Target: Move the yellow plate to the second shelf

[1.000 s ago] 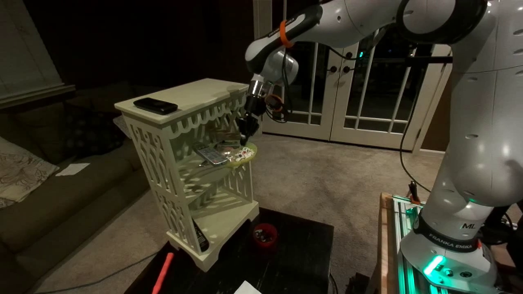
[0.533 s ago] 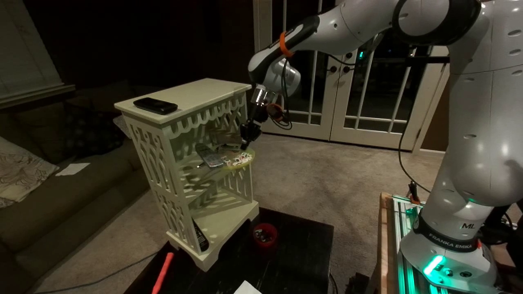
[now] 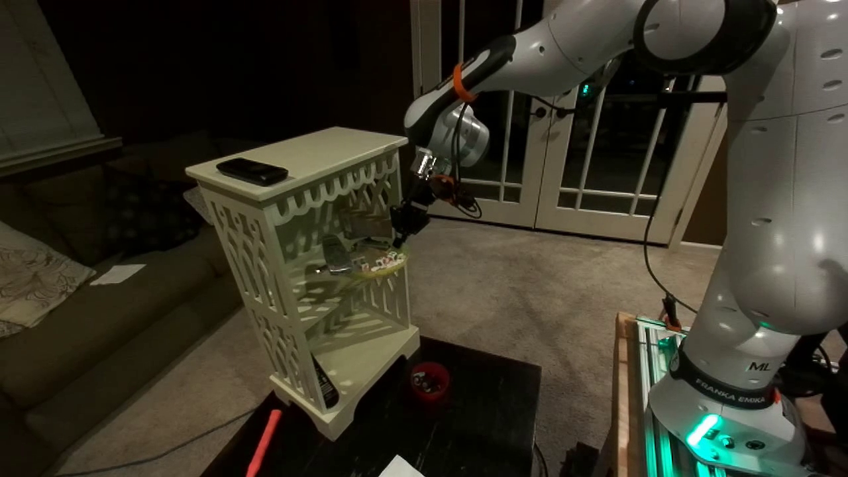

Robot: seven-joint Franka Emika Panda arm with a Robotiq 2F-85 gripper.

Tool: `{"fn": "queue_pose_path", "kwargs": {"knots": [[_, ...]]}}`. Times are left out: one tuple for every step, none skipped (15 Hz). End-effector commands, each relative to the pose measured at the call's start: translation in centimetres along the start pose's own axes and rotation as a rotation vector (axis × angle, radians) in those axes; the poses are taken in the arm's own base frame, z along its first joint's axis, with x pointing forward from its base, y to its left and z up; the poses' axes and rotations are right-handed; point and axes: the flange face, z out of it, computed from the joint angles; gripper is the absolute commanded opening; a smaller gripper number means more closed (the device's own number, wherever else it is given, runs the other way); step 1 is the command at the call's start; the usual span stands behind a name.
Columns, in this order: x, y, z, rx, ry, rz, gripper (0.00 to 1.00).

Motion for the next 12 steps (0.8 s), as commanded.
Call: {"fn": "queue_pose_path", "kwargs": {"knots": [[-0.1, -1.0, 0.1, 0.023, 0.032, 0.100, 0.01], [-0.1, -1.2, 0.3, 0.024, 0.033, 0.125, 0.01], [0.0, -1.4, 0.5, 0.021, 0.038, 0.151, 0.01], [0.0, -1.5, 0.7, 0.021, 0.038, 0.172, 0.01], [0.0, -1.7, 1.0, 0.017, 0.050, 0.198, 0.01], [0.1, -1.9, 1.2, 0.014, 0.064, 0.226, 0.01], [0.2, -2.1, 1.4, 0.009, 0.082, 0.253, 0.01], [0.4, -2.4, 1.6, 0.003, 0.102, 0.273, 0.01], [0.5, -2.5, 1.8, -0.003, 0.118, 0.288, 0.01], [0.6, -2.6, 2.0, -0.010, 0.141, 0.304, 0.01], [0.8, -2.8, 2.3, -0.012, 0.165, 0.321, 0.01], [1.0, -2.8, 2.5, -0.019, 0.187, 0.331, 0.01]]}}
